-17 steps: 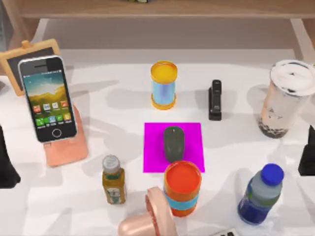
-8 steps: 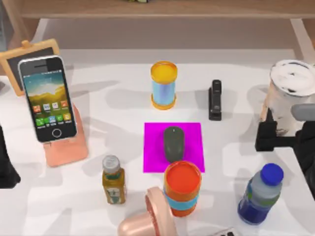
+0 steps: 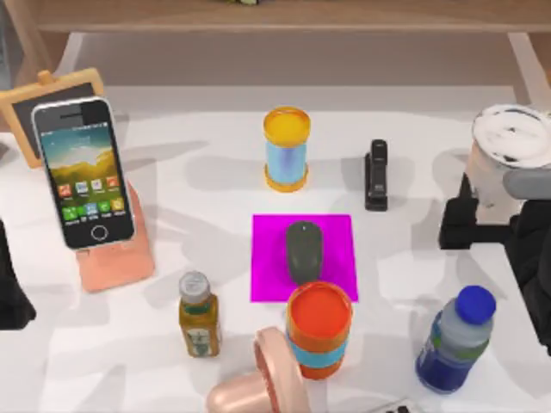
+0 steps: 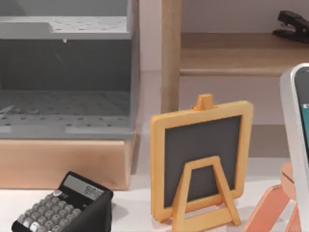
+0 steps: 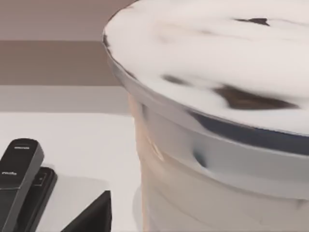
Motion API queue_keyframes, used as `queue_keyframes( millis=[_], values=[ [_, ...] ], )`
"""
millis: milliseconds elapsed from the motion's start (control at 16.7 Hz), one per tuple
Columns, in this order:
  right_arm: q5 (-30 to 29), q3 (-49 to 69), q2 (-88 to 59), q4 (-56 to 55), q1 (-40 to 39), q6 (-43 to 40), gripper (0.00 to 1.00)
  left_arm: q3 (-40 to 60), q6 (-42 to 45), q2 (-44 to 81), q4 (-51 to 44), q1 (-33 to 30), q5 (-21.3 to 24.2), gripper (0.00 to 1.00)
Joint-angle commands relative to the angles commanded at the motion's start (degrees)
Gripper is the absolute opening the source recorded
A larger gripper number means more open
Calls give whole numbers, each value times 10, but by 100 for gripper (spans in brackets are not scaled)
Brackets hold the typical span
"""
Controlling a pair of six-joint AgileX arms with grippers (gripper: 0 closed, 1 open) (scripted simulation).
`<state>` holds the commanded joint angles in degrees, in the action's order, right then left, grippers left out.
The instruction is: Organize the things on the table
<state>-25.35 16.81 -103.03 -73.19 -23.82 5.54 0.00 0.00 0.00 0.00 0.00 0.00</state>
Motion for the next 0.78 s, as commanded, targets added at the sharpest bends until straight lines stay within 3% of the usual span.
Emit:
queue_keyframes(
  millis=[600,780],
  values=[
    [25,61,-56,1,26,-6,100,0,0,0,0,0,0,100],
    [25,61,-56,1,26,-6,77,0,0,0,0,0,0,100]
  ],
)
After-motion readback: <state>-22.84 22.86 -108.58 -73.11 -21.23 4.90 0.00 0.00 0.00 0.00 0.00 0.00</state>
